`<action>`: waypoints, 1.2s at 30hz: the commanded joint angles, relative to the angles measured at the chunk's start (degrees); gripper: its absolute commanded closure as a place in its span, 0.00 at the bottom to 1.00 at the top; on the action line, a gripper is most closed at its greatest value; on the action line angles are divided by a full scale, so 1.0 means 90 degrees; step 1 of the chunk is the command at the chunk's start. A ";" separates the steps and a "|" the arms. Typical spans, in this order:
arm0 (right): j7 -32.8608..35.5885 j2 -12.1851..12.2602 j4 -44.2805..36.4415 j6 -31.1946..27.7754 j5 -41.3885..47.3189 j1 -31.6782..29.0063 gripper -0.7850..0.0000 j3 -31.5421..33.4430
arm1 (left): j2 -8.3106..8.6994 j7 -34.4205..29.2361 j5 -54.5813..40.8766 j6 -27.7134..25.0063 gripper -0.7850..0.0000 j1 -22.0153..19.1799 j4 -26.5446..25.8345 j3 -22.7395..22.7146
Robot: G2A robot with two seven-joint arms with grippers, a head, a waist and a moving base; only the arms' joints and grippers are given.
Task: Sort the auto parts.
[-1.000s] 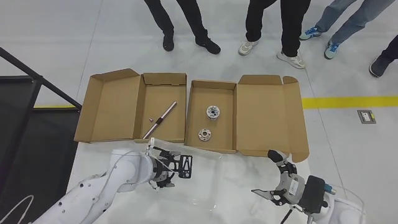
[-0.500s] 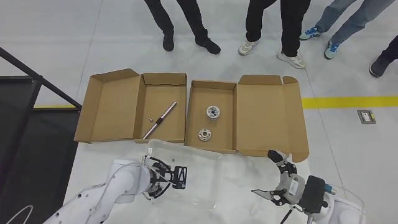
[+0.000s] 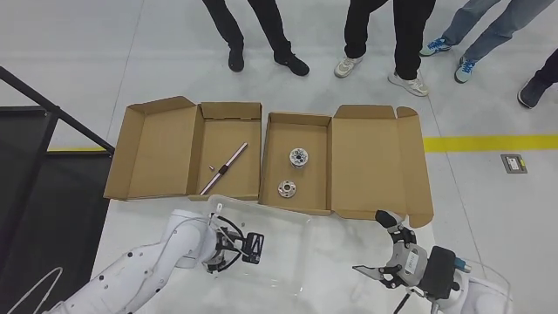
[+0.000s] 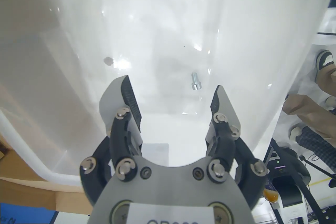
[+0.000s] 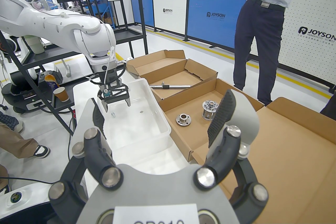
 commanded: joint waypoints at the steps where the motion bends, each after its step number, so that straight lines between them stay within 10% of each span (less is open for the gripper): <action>1: 0.0000 0.0000 0.0000 0.0000 0.0000 0.0000 0.00 0.0000 | -0.0076 -0.0001 -0.0064 0.0002 0.23 -0.0153 0.0171 0.0209; 36: 0.0000 0.0000 0.0000 0.0000 0.0000 0.0000 0.00 0.0000 | -0.0556 -0.0701 -0.1091 0.0702 0.48 -0.1363 0.1137 0.1843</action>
